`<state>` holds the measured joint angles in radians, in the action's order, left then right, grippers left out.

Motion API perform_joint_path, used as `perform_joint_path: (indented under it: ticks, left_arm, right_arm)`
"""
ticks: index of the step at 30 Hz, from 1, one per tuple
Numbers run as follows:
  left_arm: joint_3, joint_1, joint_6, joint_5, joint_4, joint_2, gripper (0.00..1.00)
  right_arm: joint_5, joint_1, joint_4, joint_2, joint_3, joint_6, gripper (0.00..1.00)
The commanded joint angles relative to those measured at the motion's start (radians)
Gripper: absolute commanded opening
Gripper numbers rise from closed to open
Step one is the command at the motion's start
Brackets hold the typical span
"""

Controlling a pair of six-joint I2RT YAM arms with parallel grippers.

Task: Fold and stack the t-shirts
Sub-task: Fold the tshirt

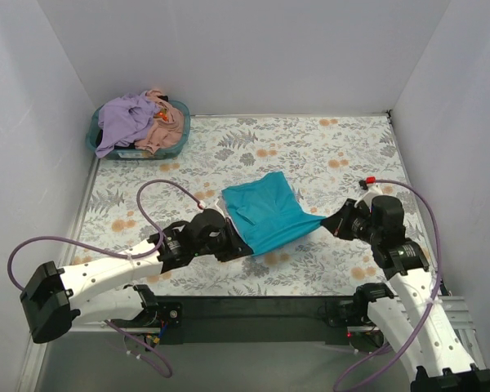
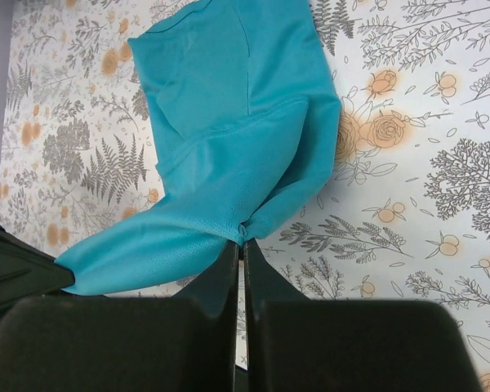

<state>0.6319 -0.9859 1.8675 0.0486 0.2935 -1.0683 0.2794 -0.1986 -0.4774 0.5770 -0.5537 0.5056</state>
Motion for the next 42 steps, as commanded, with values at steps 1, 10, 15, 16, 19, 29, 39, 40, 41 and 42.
perform_joint_path:
  ticks: [1, 10, 15, 16, 19, 29, 39, 40, 41, 42]
  left_arm:
    - [0.083, -0.005, -0.007, -0.091, 0.125, -0.005, 0.00]
    - [0.239, 0.012, -0.014, -0.268, 0.259, -0.093, 0.00]
    - [0.278, 0.111, -0.060, -0.233, 0.247, -0.134, 0.00]
    - [0.275, 0.127, -0.073, -0.210, 0.236, -0.137, 0.00]
    - [0.270, 0.194, -0.099, -0.159, 0.188, -0.156, 0.00]
    - [0.344, 0.309, -0.140, -0.158, 0.173, -0.263, 0.00]
    - [0.385, 0.411, -0.156, -0.151, 0.156, -0.367, 0.00]
    - [0.388, 0.427, -0.157, -0.145, 0.153, -0.381, 0.00]
    - [0.393, 0.435, -0.160, -0.144, 0.139, -0.392, 0.00]
    - [0.396, 0.443, -0.163, -0.138, 0.128, -0.403, 0.00]
  right_arm:
    - [-0.060, 0.007, 0.020, 0.067, -0.093, -0.035, 0.01]
    - [-0.009, 0.005, 0.161, 0.296, -0.245, -0.047, 0.01]
    - [0.004, 0.005, 0.223, 0.388, -0.299, -0.044, 0.01]
    - [-0.005, 0.005, 0.238, 0.397, -0.305, -0.042, 0.01]
    - [0.007, 0.005, 0.253, 0.455, -0.350, -0.053, 0.01]
    - [0.037, -0.001, 0.303, 0.645, -0.479, -0.096, 0.01]
    - [0.041, -0.047, 0.338, 0.924, -0.649, -0.148, 0.01]
    - [0.040, -0.053, 0.342, 0.943, -0.666, -0.151, 0.01]
    - [0.037, -0.064, 0.359, 0.984, -0.693, -0.156, 0.01]
    - [0.029, -0.070, 0.367, 1.006, -0.710, -0.157, 0.01]
